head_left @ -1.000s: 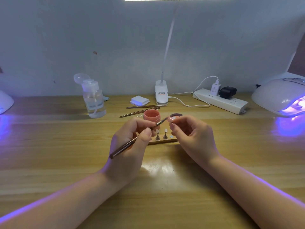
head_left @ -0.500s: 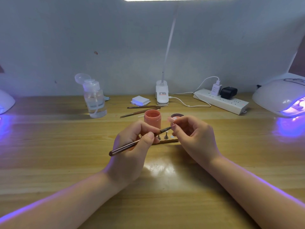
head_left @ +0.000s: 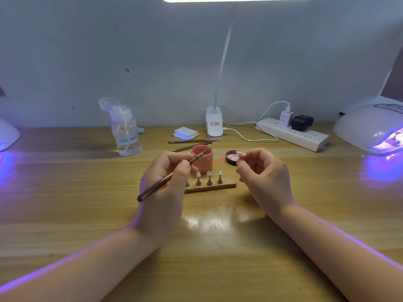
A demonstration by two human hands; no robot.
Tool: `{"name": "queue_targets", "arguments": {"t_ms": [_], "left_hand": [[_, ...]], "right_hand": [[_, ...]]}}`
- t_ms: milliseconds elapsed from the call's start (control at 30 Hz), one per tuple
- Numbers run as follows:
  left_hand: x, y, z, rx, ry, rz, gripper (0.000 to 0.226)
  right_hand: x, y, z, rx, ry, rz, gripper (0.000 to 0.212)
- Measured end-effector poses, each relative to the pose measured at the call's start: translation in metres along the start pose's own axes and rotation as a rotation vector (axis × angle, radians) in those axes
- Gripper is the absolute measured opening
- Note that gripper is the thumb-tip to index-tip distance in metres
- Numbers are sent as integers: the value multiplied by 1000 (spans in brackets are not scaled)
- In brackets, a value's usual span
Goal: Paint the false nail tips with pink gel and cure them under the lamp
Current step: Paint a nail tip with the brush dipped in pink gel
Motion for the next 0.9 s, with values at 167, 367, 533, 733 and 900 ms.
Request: {"name": "queue_targets", "arguments": {"t_ms": [167,367,533,733,900], "left_hand": [[-14,23,9,-227,-160,-20,19],[-10,28,5,-289,-127,-17,20],[-7,28,3,-298,-86,-21,21],[-6,26,2,-287,-64,-46,21],[-2,23,0,-238,-6,-54,19]], "right_hand": [[-2,-7,5,35,41,-83,2],[9,-24,7,37,190,-445,19],[12,-28,7,37,247,-578,24],[10,-21,3,-23,259,-519,31],[6,0,-3,-312,219,-786,33]]}}
Point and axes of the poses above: each hand's wrist, its own z-axis towards the middle knuckle, its own x-axis out of the palm, y = z × x, the point moved 7 cm from there along z, towards the middle knuckle, and after that the axes turned 9 degrees about -y, right-handed, at the moved point
